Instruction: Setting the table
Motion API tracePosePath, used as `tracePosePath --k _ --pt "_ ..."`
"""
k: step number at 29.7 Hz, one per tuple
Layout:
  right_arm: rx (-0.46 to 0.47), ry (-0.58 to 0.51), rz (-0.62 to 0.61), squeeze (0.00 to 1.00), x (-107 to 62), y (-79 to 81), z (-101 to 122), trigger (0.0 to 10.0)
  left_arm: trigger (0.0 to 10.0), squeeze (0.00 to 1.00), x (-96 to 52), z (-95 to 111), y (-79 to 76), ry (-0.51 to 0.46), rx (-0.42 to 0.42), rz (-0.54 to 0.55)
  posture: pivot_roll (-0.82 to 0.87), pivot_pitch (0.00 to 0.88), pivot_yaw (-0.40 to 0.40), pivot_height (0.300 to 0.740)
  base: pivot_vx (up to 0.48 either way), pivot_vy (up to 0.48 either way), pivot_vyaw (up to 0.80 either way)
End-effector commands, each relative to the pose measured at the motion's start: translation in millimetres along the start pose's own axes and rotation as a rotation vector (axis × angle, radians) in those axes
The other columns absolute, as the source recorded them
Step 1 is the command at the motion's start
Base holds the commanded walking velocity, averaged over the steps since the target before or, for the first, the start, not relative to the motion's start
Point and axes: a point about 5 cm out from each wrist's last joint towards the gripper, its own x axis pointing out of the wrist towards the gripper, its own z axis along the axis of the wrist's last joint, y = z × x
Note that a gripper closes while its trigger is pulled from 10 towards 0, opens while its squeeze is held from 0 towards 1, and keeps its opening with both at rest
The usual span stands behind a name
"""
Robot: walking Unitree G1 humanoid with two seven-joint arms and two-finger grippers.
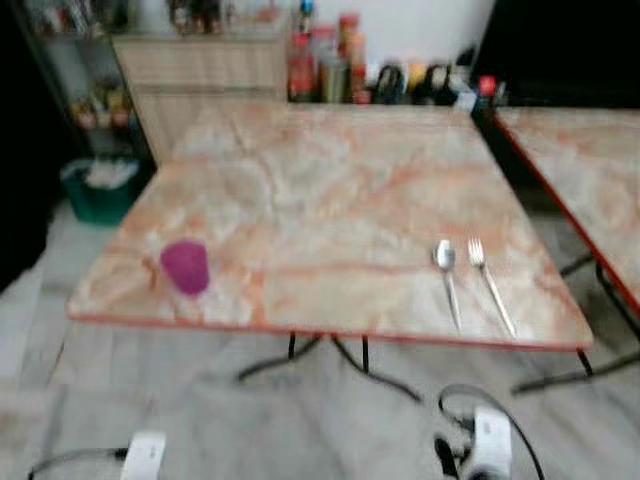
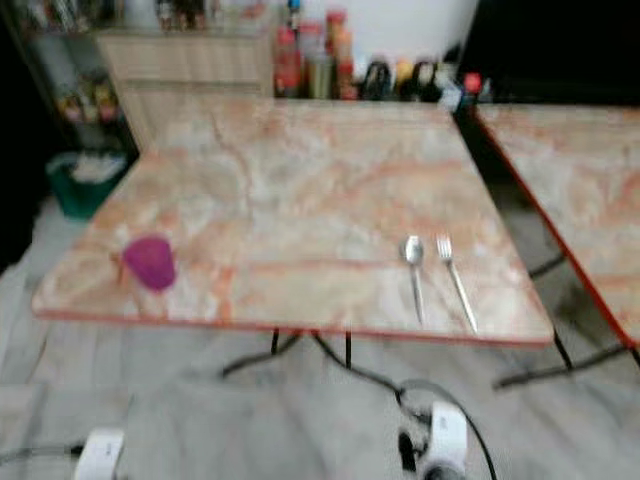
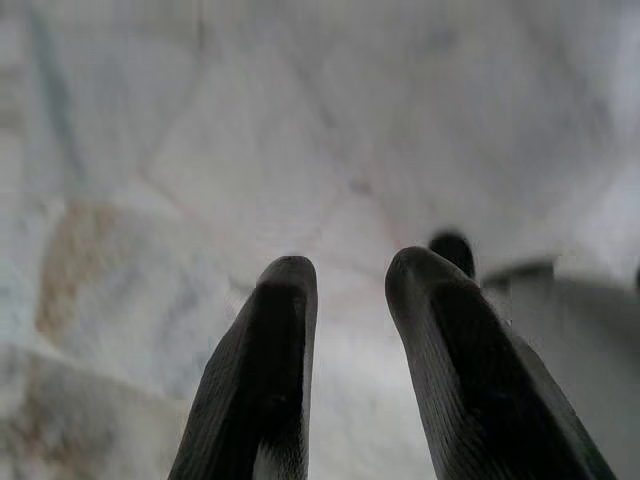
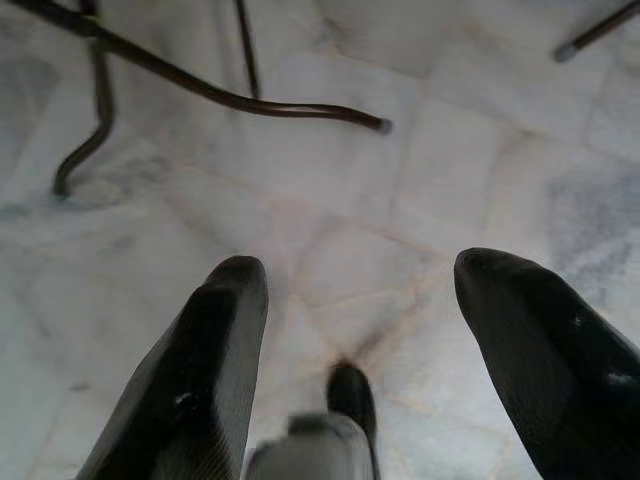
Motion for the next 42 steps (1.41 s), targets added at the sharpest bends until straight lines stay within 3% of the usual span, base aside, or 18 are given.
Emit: tracePosePath --k 1,11,15,19,23,42 --pt "0.004 -0.008 -0.014 0.0 -0.7 -3.9 1 10.0 10.0 0.0 0.8 -6 -14.1 0.022 -0.003 -0.028 0.03 0.0 -0.003 0.736 0.0 0.0 0.0" --pt "-0.046 -0.093 0.003 0.0 -0.2 -1.8 12 10.0 10.0 0.0 1.5 -11 -54.1 0.023 0.008 -0.078 0.01 0.0 0.003 0.736 0.0 0.0 0.0" --pt "-0.094 -0.111 0.014 0.0 -0.1 -1.1 15 10.0 10.0 0.0 1.3 -12 -52.8 0.028 0.019 -0.079 0.0 0.001 0.002 0.736 0.0 0.0 0.0" --pt "-0.076 -0.138 0.005 0.0 -0.3 -0.3 17 10.0 10.0 0.0 1.1 -13 -53.0 0.027 0.009 -0.081 -0.01 0.007 0.004 0.736 0.0 0.0 0.0" --pt "-0.146 -0.146 0.01 0.0 -0.1 0.2 20 10.0 10.0 0.0 0.9 -15 -47.9 0.036 0.014 -0.077 -0.02 0.007 0.002 0.736 0.0 0.0 0.0" --pt "-0.109 -0.204 0.022 0.0 -2.4 -0.4 21 10.0 10.0 0.0 0.8 -13 -42.0 0.027 0.01 -0.078 -0.02 0.0 -0.007 0.736 0.0 0.0 0.0"
